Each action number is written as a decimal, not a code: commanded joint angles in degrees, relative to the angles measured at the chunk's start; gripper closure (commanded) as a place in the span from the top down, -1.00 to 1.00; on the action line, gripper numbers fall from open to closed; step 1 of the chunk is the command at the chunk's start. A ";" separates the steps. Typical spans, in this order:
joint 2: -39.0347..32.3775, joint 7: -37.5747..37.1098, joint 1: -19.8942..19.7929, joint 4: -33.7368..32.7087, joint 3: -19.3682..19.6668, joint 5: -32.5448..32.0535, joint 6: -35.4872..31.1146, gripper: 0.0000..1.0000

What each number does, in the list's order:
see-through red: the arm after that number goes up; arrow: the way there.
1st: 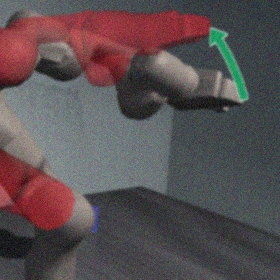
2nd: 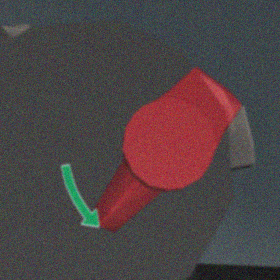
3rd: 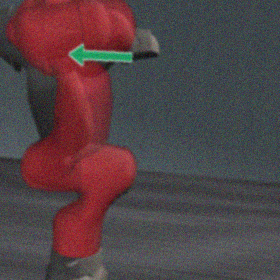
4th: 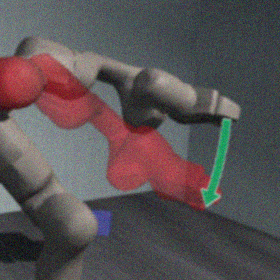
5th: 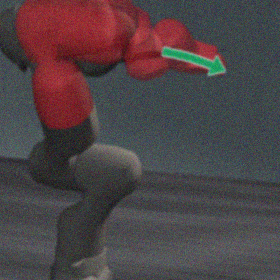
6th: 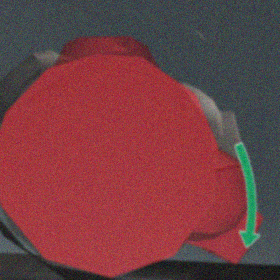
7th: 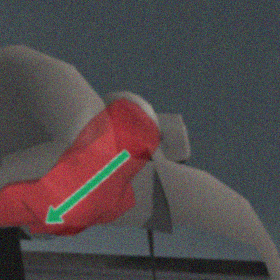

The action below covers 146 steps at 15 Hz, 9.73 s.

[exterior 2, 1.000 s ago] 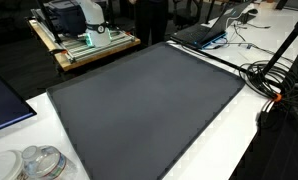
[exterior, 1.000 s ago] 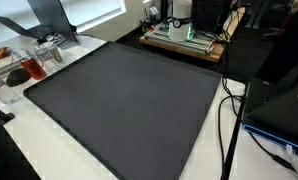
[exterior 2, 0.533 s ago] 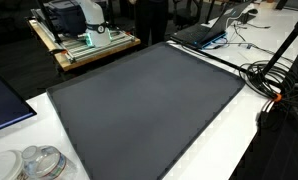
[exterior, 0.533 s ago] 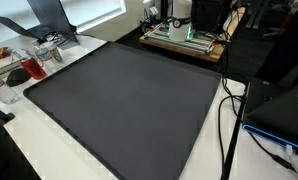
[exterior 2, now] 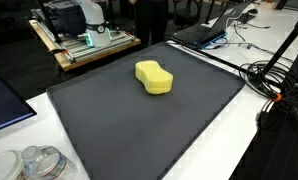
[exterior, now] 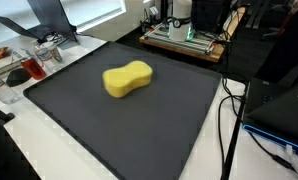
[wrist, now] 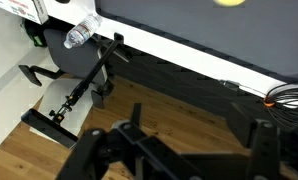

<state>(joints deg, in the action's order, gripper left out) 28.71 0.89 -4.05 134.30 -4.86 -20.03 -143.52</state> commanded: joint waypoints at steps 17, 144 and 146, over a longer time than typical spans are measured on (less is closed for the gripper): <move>-10.70 11.18 6.61 -7.75 4.13 12.93 26.07 1.00; -65.21 76.07 10.87 -60.20 -2.15 4.53 50.54 1.00; -63.87 78.47 12.38 -58.32 -2.31 1.26 49.54 1.00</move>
<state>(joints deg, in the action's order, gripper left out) -38.00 75.36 6.53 72.89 -7.02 -14.00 -93.75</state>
